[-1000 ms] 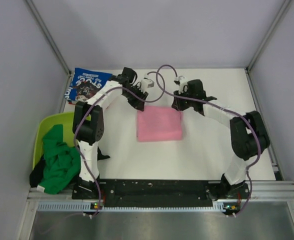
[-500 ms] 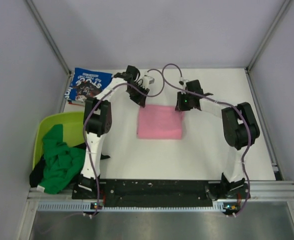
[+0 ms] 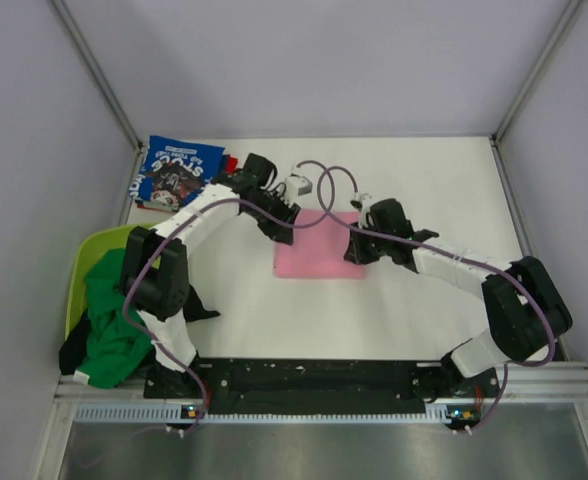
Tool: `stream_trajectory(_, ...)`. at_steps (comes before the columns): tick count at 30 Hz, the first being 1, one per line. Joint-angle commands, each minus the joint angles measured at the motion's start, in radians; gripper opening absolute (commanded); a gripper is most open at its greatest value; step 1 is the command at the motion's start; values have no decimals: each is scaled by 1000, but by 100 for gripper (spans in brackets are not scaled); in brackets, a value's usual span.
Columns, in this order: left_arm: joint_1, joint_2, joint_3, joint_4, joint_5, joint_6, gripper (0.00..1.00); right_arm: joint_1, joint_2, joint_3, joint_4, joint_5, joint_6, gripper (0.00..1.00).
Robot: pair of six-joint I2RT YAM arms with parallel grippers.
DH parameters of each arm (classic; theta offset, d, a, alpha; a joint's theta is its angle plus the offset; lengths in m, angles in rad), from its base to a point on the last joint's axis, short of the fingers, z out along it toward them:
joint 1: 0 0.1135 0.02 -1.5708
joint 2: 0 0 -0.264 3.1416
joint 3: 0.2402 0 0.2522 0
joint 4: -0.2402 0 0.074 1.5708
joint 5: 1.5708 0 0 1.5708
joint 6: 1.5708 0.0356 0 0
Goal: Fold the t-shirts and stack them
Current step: Smooth out wrinkles on the folded tshirt, then put the neatly folded tshirt into the corner of the board with the left arm
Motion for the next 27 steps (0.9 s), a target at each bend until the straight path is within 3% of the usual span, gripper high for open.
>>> stream_trajectory(1,-30,82,-113,-8,67,22,33,-18,35,-107,1,8,92,12)
stream_trajectory(8,-20,133,-139,26,-83,53,32,-88,17,-206,-34,19,152,11)
stream_trajectory(14,-17,31,-116,-32,-60,84,33,-88,-134,-189,-157,53,132,15)
stream_trajectory(17,2,-15,-94,-13,9,39,38,-100,-197,-152,-181,85,131,33)
stream_trajectory(22,23,6,-107,144,40,-167,62,-196,-227,-143,-126,107,184,57)
stream_trajectory(27,23,133,-65,196,67,-295,68,-223,-230,-140,-106,108,186,82)
